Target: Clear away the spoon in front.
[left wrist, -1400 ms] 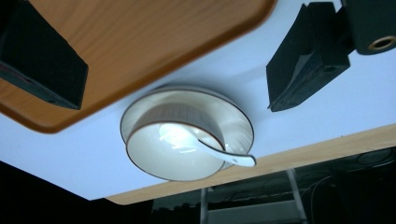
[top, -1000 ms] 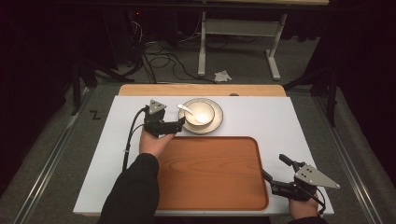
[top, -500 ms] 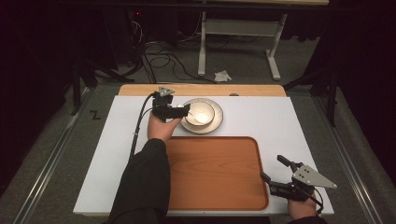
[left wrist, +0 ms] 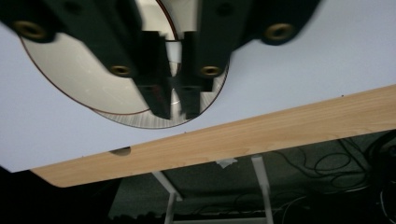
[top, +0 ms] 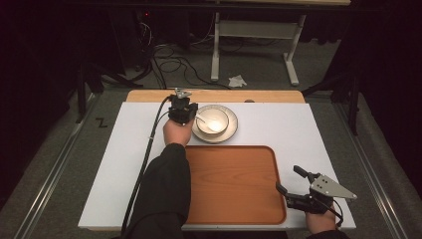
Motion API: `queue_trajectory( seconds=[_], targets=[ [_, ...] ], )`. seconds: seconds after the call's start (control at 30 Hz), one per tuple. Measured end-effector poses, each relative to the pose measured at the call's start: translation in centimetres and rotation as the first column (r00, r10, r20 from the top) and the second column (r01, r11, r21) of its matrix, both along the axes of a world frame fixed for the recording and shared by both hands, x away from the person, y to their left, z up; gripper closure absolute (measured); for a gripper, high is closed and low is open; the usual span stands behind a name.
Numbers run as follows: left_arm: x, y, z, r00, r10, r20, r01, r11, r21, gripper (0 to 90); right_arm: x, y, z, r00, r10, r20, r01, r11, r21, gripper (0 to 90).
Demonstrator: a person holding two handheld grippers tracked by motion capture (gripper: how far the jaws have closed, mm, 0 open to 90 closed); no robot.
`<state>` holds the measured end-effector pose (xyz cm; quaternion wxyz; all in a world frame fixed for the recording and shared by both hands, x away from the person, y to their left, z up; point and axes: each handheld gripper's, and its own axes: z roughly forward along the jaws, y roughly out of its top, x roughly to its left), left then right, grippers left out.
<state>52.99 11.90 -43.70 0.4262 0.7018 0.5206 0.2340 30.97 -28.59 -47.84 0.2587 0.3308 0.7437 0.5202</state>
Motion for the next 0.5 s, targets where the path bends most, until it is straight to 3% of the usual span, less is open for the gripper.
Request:
queue_trajectory(
  seconds=[0.13, 0.3, 0.4, 0.5],
  targets=[
    [0.6, -0.4, -0.7, 0.9988, 0.007, -0.048, -0.005, 0.9997, 0.024, 90.0, 0.0, 0.0, 0.0, 1.0000, 0.003, -0.003, -0.003, 1.000, 0.004, 16.3],
    [1.0, -0.5, -1.0, 0.9978, 0.033, -0.058, -0.030, 0.9982, 0.051, 90.0, 0.2, 0.1, -0.3, 0.9997, 0.013, -0.021, -0.013, 1.000, -0.006, 16.3],
    [0.9, -0.4, -1.1, 0.9972, 0.020, -0.072, -0.015, 0.9974, 0.071, 90.0, 0.3, 0.2, -0.3, 0.9995, 0.014, -0.027, -0.014, 1.000, 0.002, 16.3],
    [0.3, -0.7, -1.4, 0.9969, -0.003, -0.078, 0.012, 0.9931, 0.117, 90.0, 0.4, 0.2, -0.4, 0.9996, 0.014, -0.024, -0.014, 1.000, -0.001, 16.3]
  ],
)
